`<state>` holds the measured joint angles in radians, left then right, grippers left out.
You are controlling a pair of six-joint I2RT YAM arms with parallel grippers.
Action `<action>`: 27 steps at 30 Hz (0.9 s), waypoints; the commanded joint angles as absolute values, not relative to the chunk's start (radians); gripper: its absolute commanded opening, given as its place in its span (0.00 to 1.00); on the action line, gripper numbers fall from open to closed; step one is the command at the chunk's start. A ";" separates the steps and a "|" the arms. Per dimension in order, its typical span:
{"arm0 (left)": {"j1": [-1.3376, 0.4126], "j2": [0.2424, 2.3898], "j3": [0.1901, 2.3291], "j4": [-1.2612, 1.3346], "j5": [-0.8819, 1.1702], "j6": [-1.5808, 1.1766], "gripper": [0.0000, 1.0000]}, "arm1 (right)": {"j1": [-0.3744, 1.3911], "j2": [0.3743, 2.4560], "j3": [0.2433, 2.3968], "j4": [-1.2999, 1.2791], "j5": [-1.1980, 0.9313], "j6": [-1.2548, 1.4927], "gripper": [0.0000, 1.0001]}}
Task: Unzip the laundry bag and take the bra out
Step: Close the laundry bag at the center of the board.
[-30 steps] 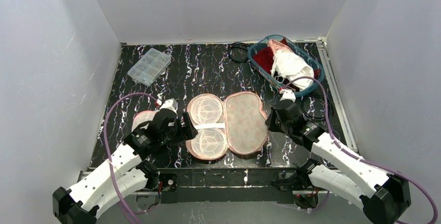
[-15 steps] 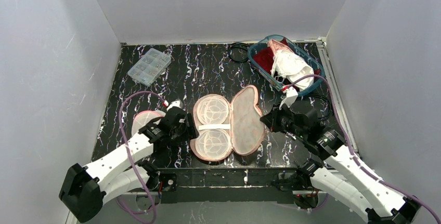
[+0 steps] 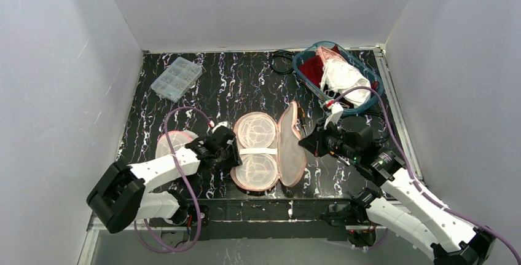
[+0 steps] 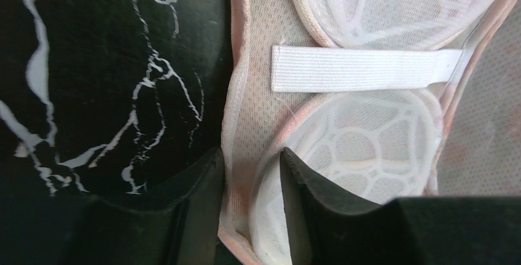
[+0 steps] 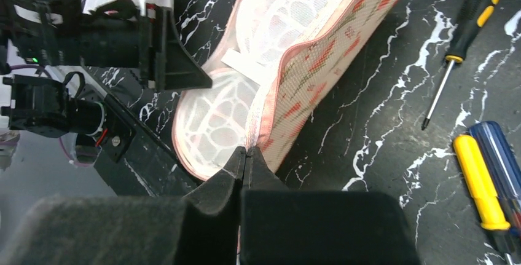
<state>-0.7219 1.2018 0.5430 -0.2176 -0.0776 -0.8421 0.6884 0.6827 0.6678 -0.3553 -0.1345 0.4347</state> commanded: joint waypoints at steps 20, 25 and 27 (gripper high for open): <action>-0.847 1.134 0.542 -0.190 -0.104 -0.886 0.41 | 0.906 1.087 0.788 0.112 -0.237 0.549 0.01; -0.846 0.970 0.531 -0.288 -0.153 -0.885 0.62 | 0.964 1.200 0.822 0.168 -0.222 0.532 0.01; -0.847 0.912 0.540 -0.338 -0.170 -0.882 0.64 | 0.981 1.241 0.830 0.185 -0.214 0.523 0.01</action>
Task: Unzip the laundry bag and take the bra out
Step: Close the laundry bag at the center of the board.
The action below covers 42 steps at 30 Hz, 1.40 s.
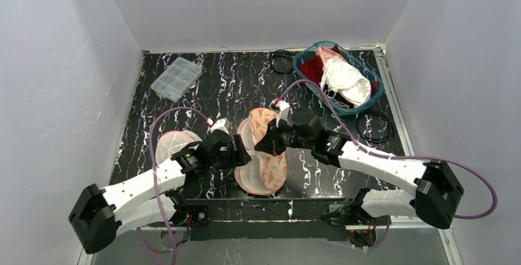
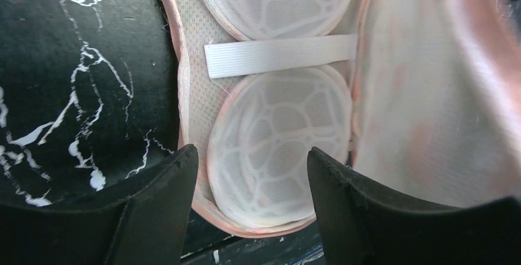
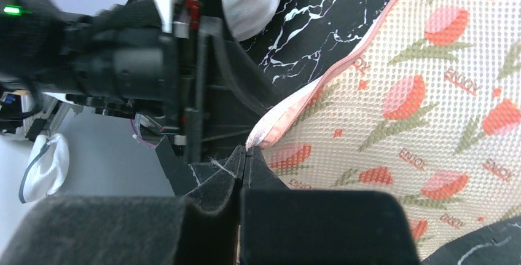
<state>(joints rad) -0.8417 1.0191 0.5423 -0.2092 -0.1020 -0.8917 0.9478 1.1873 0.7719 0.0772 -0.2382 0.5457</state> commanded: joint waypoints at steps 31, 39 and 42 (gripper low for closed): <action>-0.845 0.890 0.613 -0.403 -0.218 -0.756 0.77 | 0.936 1.024 0.516 -0.013 0.201 0.640 0.88; -0.846 0.928 0.498 -0.287 -0.206 -0.795 0.77 | 0.931 1.081 0.360 0.193 0.215 0.745 0.86; -0.845 0.965 0.470 -0.237 -0.176 -0.806 0.77 | 0.932 1.151 0.368 0.212 0.203 0.741 0.84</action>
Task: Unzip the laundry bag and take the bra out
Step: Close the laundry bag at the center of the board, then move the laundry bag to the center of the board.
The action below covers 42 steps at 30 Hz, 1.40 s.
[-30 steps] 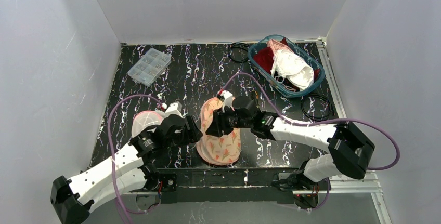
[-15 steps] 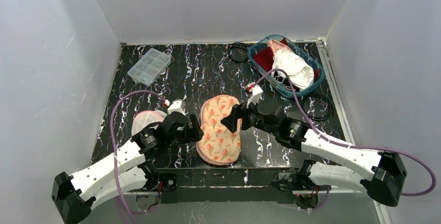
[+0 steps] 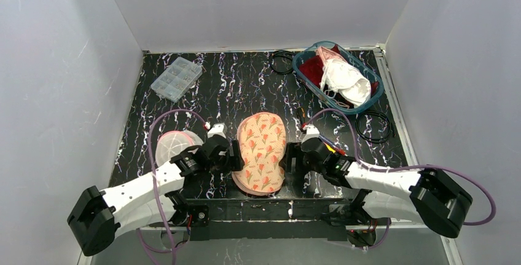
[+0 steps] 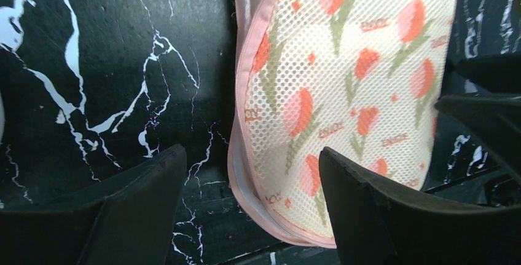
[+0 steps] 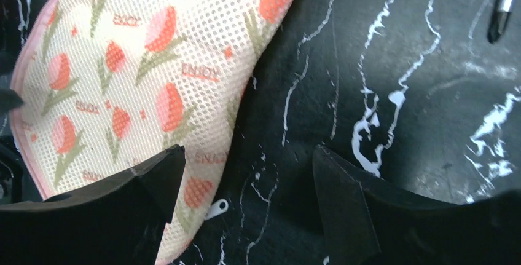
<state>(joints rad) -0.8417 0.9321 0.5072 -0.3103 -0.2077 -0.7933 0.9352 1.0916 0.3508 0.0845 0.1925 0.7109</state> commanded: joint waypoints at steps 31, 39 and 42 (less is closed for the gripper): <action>-0.832 1.224 0.717 -0.361 -0.250 -0.643 0.54 | 0.947 1.078 0.371 0.154 0.184 0.711 0.80; -0.831 1.240 0.616 -0.360 -0.365 -0.722 0.26 | 0.947 1.102 0.370 0.142 0.186 0.707 0.75; -0.831 1.232 0.579 -0.358 -0.389 -0.734 0.23 | 0.946 1.106 0.357 0.137 0.197 0.717 0.75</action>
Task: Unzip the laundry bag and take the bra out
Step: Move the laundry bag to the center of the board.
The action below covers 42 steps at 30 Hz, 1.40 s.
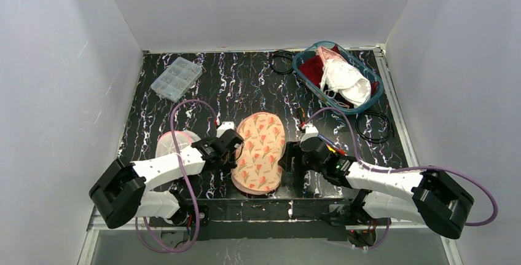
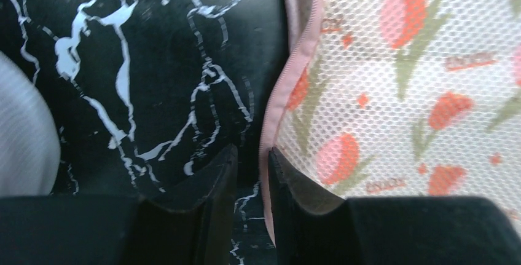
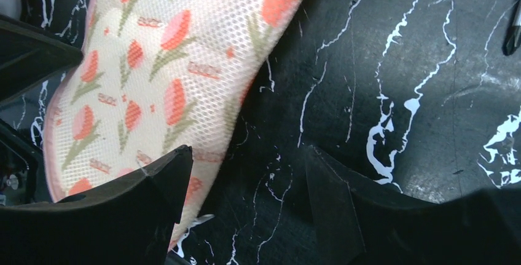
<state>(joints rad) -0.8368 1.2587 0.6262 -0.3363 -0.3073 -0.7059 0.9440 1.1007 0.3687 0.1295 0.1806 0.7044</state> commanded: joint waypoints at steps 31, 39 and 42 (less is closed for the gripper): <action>-0.831 1.200 0.467 -0.278 -0.335 -0.801 0.20 | 0.952 1.161 0.230 0.453 0.124 1.032 0.71; -0.832 1.192 0.442 -0.212 -0.275 -0.795 0.18 | 0.989 1.368 0.328 0.503 0.129 1.031 0.49; -0.832 1.185 0.431 -0.194 -0.261 -0.796 0.18 | 0.999 1.436 0.370 0.503 0.122 1.024 0.49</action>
